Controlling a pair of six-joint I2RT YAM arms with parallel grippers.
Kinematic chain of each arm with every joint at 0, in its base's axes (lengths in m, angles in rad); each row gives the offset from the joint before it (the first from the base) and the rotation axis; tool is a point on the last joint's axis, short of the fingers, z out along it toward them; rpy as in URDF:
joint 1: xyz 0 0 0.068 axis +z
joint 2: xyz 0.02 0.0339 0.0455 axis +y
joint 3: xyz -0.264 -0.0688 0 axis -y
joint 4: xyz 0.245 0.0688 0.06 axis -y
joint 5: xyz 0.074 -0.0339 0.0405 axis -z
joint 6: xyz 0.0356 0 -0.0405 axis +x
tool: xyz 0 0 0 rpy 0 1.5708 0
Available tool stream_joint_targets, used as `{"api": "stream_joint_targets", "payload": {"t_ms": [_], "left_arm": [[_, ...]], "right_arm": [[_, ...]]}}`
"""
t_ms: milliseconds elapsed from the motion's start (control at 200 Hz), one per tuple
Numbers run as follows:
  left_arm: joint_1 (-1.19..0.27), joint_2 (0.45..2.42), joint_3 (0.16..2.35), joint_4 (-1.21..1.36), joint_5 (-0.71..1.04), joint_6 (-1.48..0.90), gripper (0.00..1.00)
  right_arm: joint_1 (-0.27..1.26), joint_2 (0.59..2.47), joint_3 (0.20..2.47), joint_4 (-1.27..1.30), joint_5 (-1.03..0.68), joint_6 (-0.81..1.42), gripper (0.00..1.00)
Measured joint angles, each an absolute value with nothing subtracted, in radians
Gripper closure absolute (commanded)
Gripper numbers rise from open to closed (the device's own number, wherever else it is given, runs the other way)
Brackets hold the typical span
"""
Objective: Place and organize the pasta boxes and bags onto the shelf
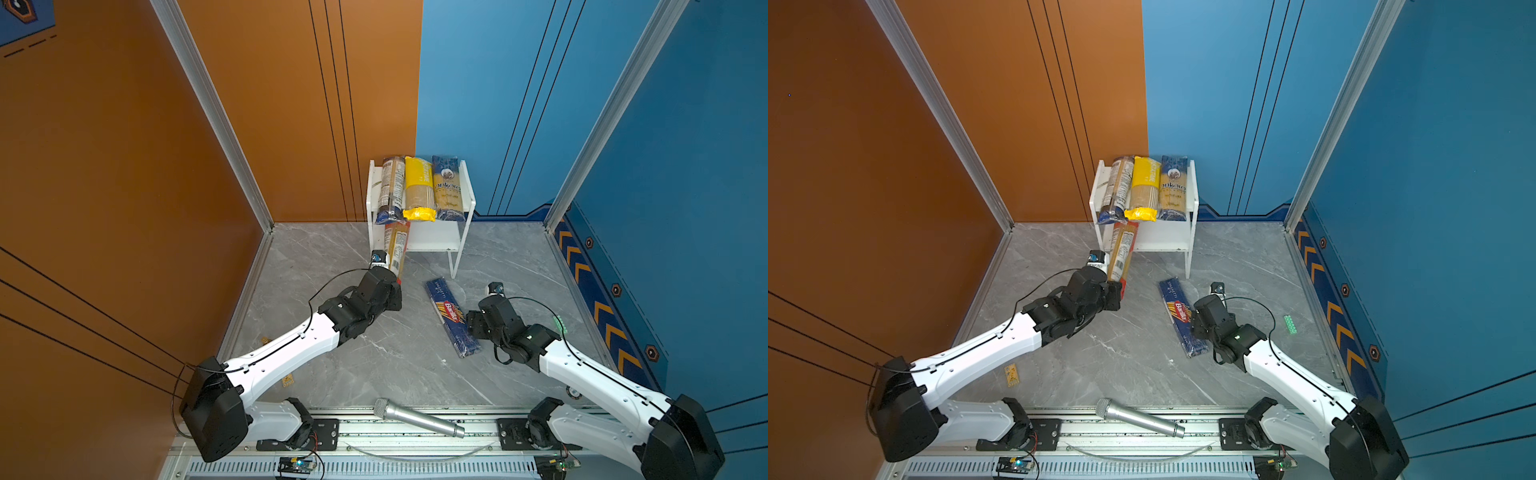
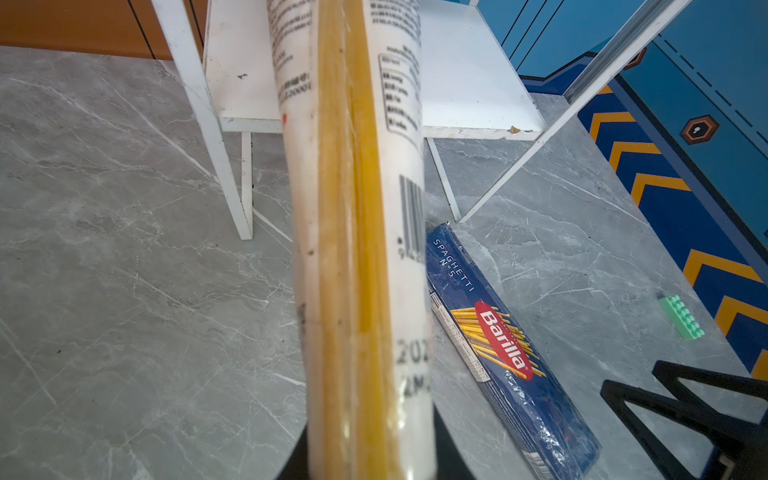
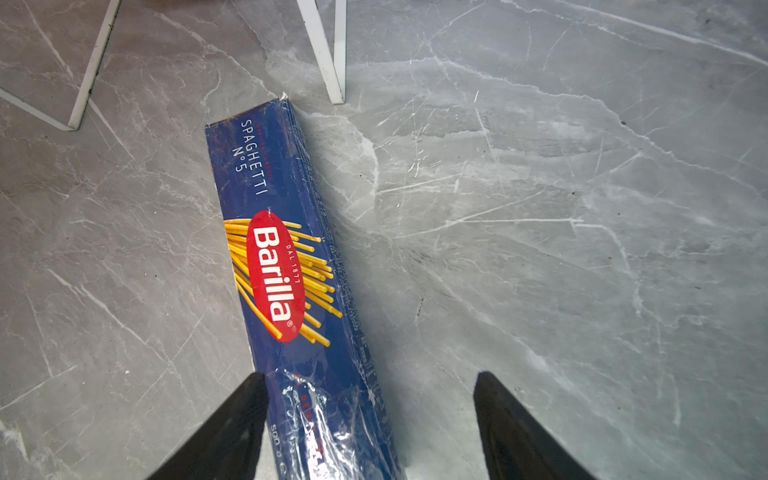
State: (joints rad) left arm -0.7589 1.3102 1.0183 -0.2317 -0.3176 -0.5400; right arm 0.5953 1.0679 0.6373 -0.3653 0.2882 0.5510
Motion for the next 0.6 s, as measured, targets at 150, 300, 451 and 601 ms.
{"api": "stream_joint_targets", "payload": {"t_ms": [150, 300, 451, 601], "left_arm": [[-0.753, 1.335, 1.033, -0.227, -0.333, -0.540, 1.00], [-0.748, 1.359, 1.048, -0.225, -0.355, -0.540, 1.00], [-0.747, 1.378, 1.061, -0.220, -0.368, -0.540, 1.00], [-0.746, 1.396, 1.071, -0.196, -0.377, -0.540, 1.00]], "right_arm": [[0.595, 1.068, 0.637, -0.366, 0.287, 0.551, 0.24], [0.595, 1.066, 0.637, -0.366, 0.287, 0.551, 0.24], [0.595, 1.049, 0.637, -0.366, 0.287, 0.551, 0.24], [0.595, 1.038, 0.638, -0.366, 0.287, 0.551, 0.24]]}}
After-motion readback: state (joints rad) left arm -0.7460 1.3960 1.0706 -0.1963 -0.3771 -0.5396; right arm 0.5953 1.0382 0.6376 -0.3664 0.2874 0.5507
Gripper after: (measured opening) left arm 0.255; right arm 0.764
